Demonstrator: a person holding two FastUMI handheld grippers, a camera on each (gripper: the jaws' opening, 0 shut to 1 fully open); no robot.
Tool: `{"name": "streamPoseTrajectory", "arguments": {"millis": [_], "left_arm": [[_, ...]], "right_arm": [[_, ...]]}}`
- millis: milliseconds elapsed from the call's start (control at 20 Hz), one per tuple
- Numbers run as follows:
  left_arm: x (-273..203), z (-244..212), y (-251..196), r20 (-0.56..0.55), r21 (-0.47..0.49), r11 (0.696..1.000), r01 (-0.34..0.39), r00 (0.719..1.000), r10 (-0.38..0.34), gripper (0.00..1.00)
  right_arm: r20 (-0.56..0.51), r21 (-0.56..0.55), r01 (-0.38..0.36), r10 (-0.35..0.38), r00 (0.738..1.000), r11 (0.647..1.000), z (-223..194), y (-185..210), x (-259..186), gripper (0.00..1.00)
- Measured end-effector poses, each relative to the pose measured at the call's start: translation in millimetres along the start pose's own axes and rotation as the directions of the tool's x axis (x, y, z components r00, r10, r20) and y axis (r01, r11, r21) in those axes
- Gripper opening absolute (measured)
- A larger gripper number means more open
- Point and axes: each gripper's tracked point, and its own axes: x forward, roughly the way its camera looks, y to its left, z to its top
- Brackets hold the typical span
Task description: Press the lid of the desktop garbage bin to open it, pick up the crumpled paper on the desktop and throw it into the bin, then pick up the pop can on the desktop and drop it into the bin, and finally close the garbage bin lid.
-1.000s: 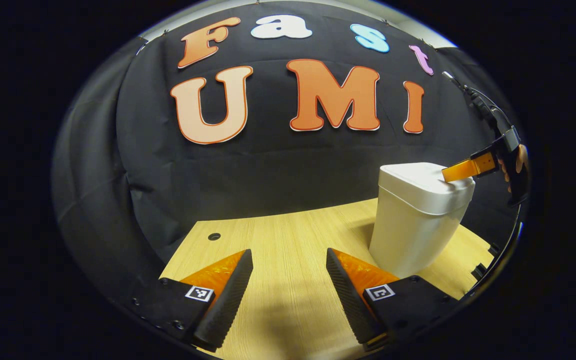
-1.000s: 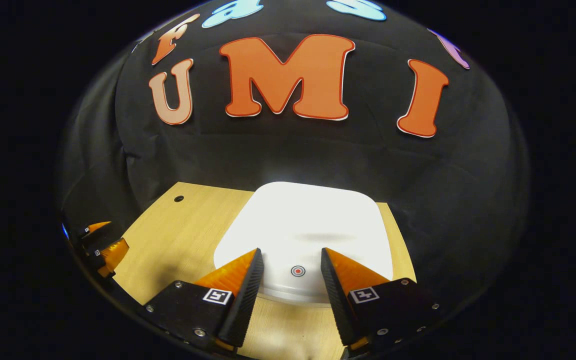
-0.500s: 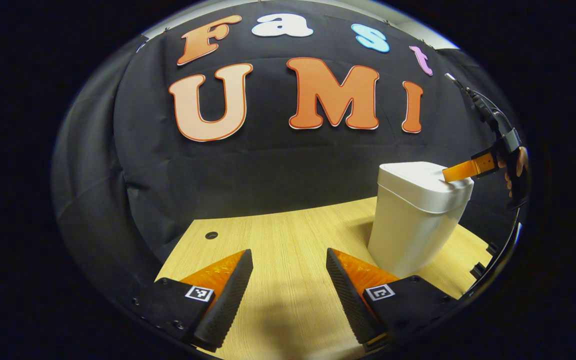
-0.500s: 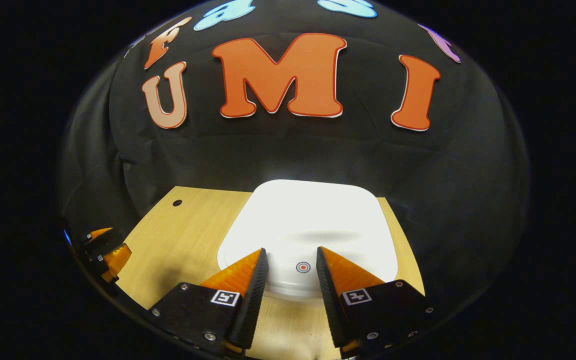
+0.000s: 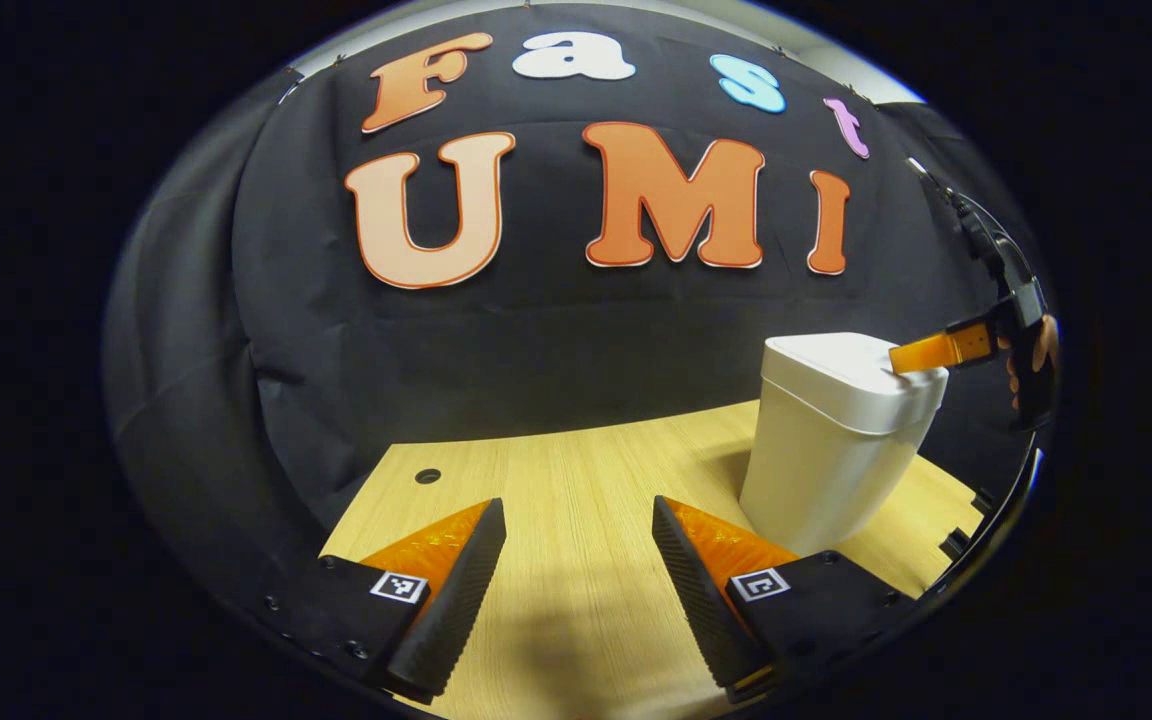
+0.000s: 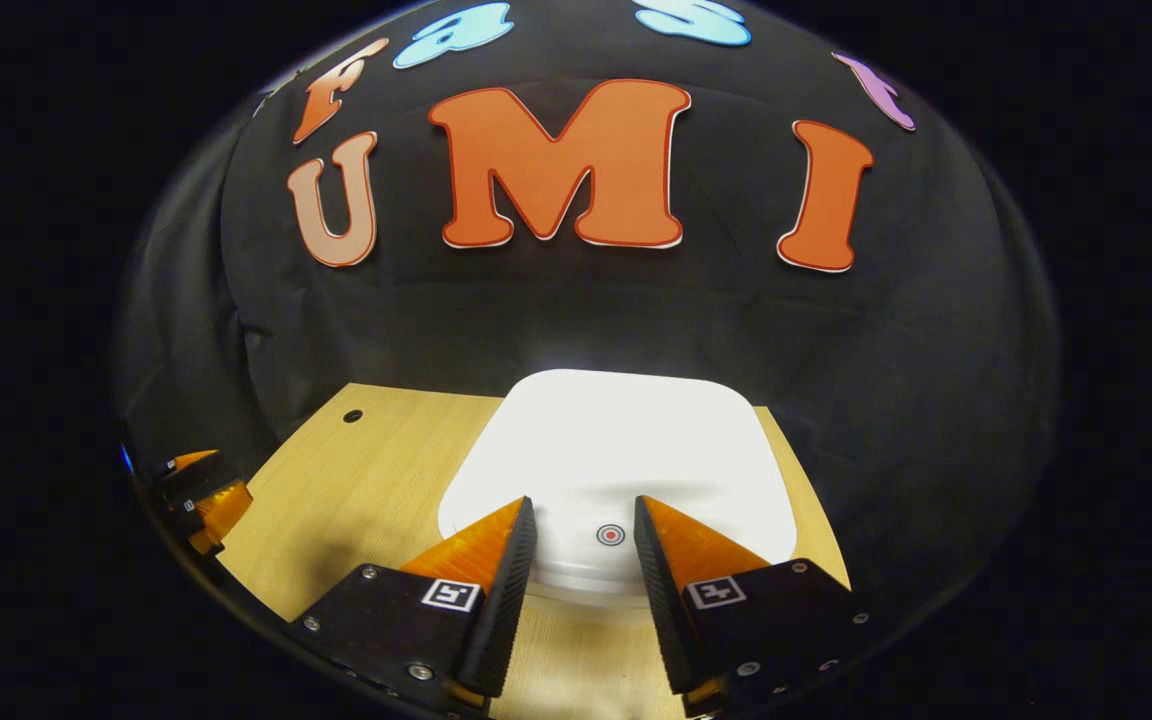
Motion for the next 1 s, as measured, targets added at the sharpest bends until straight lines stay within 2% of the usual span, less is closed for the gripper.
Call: {"name": "streamPoseTrajectory", "arguments": {"millis": [250,350,500,800,1000], "left_arm": [[-1,12,10,0.028,-0.015,1.000,-0.022,0.999,0.022,0.95],[-1,20,14,0.048,-0.014,0.999,-0.030,0.998,0.031,0.95],[-1,31,19,0.068,-0.017,0.999,-0.037,0.997,0.038,0.94],[-6,59,27,0.127,-0.034,0.997,-0.062,0.990,0.066,0.92],[-11,83,37,0.204,-0.058,0.993,-0.098,0.973,0.108,0.94]], "right_arm": [[0.083,0.101,-0.057,0.049,0.995,0.993,5,17,0,0.79],[0.111,0.125,-0.071,0.058,0.992,0.990,7,22,-2,0.96],[0.177,0.102,-0.071,0.053,0.983,0.992,16,26,-5,0.98],[0.305,-0.024,-0.063,0.068,0.950,0.998,37,51,-17,0.98],[0.319,-0.063,-0.072,0.089,0.944,0.995,37,74,-18,0.98]]}}
